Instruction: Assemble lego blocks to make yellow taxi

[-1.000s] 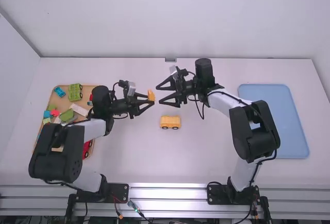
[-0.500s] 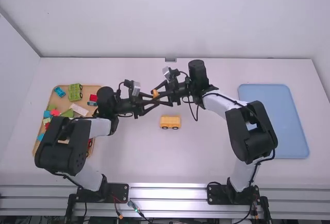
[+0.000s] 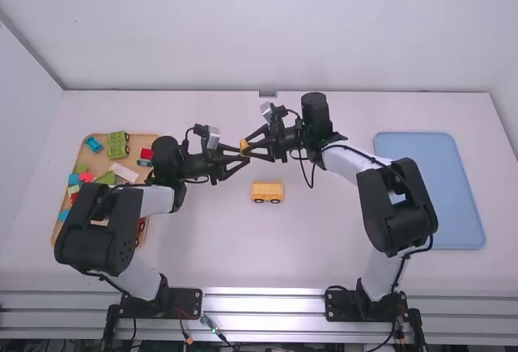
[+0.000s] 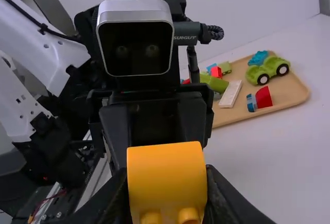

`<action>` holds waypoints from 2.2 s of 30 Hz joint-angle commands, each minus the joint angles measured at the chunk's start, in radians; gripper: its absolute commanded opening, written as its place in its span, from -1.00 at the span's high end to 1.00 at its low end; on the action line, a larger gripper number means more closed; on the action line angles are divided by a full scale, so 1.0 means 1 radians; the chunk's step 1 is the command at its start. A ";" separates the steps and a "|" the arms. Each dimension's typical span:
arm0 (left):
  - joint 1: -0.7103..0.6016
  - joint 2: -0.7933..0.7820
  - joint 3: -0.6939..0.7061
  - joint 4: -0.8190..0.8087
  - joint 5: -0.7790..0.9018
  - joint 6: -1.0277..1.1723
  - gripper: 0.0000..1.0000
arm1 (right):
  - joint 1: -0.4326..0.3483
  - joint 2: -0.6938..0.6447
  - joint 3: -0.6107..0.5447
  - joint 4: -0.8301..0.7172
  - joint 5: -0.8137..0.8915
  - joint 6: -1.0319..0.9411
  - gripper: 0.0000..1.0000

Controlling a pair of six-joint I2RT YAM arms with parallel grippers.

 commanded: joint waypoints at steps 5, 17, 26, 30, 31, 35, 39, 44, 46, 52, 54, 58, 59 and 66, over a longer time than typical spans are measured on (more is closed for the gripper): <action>-0.005 0.003 0.024 0.007 0.001 0.000 0.95 | 0.016 -0.023 0.005 0.004 -0.069 -0.024 0.48; 0.003 0.003 0.023 -0.010 -0.009 0.000 -0.98 | 0.004 -0.023 0.004 -0.018 0.050 -0.024 0.79; 0.000 0.003 0.023 -0.297 -0.395 0.000 -0.98 | -0.060 -0.041 0.021 -0.328 0.608 -0.143 0.85; 0.002 0.003 0.023 -0.387 -0.545 0.001 -0.98 | -0.062 -0.066 0.079 -0.623 0.880 -0.295 0.86; 0.002 0.003 0.023 -0.391 -0.562 0.001 -0.98 | -0.060 -0.065 0.097 -0.685 0.926 -0.332 0.87; 0.002 0.003 0.023 -0.383 -0.615 0.003 -0.98 | -0.021 -0.063 0.155 -0.956 1.127 -0.495 0.91; 0.007 0.003 0.024 -0.383 -0.645 0.004 -0.98 | 0.029 -0.063 0.146 -1.082 1.286 -0.630 0.92; 0.005 0.003 0.023 -0.391 -0.651 0.005 -0.98 | 0.094 -0.063 0.080 -1.104 1.369 -0.770 1.00; 0.002 0.003 0.023 -0.391 -0.651 0.006 -0.98 | 0.116 -0.063 0.038 -1.081 1.392 -0.833 1.00; 0.007 0.003 0.023 -0.392 -0.651 0.005 -0.98 | 0.123 -0.047 -0.025 -1.052 1.409 -0.905 0.97; 0.002 0.003 0.023 -0.391 -0.651 0.005 -0.98 | 0.111 -0.033 -0.024 -1.049 1.411 -0.909 0.97; 0.005 0.003 0.023 -0.393 -0.651 0.005 -0.98 | 0.091 0.008 -0.013 -1.036 1.405 -0.916 0.97; 0.007 0.003 0.023 -0.395 -0.650 0.005 -0.98 | 0.084 0.027 -0.003 -1.036 1.405 -0.915 0.98; 0.004 0.003 0.023 -0.406 -0.652 0.008 -0.98 | 0.076 0.104 0.084 -1.110 1.417 -0.908 0.81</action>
